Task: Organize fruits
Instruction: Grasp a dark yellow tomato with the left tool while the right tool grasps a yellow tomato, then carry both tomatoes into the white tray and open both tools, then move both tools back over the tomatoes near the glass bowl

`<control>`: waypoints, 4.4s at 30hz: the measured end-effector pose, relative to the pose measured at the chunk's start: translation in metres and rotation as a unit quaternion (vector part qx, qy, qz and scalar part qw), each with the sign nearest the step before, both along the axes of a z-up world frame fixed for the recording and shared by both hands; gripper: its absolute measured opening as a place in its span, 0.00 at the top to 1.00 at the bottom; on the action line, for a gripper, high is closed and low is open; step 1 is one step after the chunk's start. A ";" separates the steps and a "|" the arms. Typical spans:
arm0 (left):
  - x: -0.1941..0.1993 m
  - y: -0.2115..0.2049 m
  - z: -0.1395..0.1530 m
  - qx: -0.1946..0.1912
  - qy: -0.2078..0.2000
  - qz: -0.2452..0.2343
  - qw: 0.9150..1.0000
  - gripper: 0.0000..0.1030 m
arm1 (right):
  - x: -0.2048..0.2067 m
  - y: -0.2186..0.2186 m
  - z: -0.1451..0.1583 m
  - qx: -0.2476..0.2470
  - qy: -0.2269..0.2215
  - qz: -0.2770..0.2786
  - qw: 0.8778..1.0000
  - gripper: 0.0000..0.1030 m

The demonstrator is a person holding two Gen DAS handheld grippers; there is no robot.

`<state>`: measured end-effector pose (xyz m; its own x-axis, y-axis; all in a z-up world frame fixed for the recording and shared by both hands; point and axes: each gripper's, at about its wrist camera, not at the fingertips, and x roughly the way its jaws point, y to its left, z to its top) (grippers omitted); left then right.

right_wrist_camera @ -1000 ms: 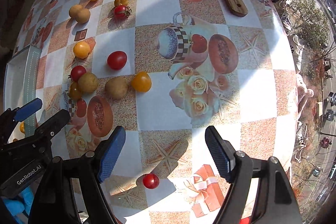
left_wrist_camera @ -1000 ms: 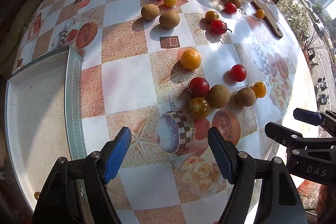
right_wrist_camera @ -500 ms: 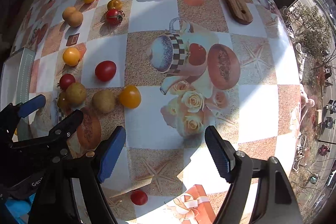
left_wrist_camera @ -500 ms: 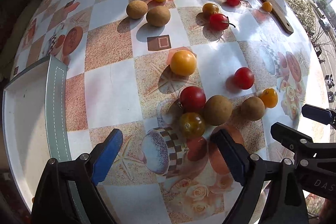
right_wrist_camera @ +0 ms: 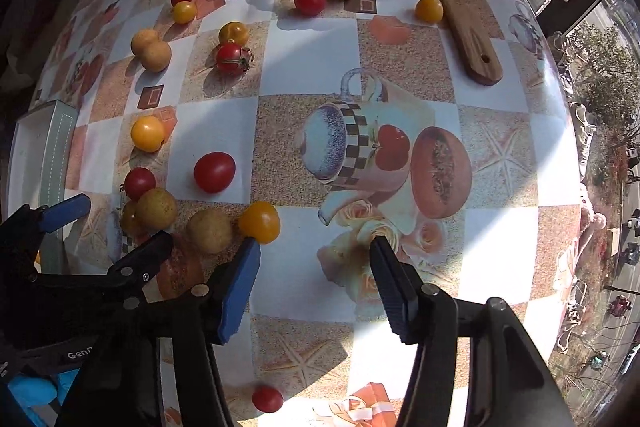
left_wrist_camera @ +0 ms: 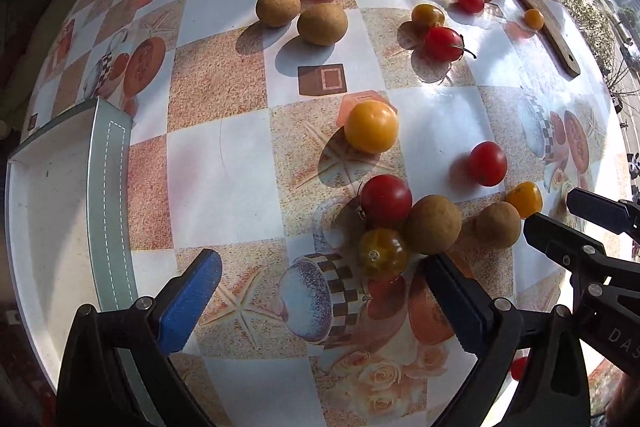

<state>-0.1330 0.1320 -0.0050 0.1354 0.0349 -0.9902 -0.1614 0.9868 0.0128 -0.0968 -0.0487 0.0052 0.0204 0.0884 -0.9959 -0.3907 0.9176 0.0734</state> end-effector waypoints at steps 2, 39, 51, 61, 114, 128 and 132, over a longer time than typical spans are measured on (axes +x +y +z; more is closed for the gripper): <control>0.003 -0.003 0.004 0.012 -0.002 -0.011 1.000 0.02 | 0.003 0.012 0.000 0.010 0.004 0.012 1.000 0.46; -0.035 0.050 0.085 -0.064 -0.084 -0.026 0.994 0.78 | -0.025 0.044 0.049 0.097 0.029 0.017 0.995 0.83; -0.079 0.156 0.079 -0.027 -0.081 0.041 0.995 0.78 | -0.053 0.161 0.061 0.119 0.028 0.092 0.988 0.83; -0.099 0.223 0.039 -0.006 -0.037 0.083 0.996 0.78 | -0.077 0.273 0.032 0.129 0.054 0.127 0.982 0.83; -0.026 0.082 0.088 -0.018 -0.076 -0.058 0.995 0.15 | -0.010 0.039 0.058 0.035 -0.001 -0.143 0.989 0.18; 0.041 0.029 0.040 -0.054 -0.058 -0.012 0.997 0.15 | 0.067 0.008 0.030 0.044 -0.041 -0.131 0.990 0.20; 0.050 0.022 0.031 -0.055 -0.061 0.000 0.997 0.15 | 0.085 0.019 0.021 0.062 -0.041 -0.122 0.990 0.30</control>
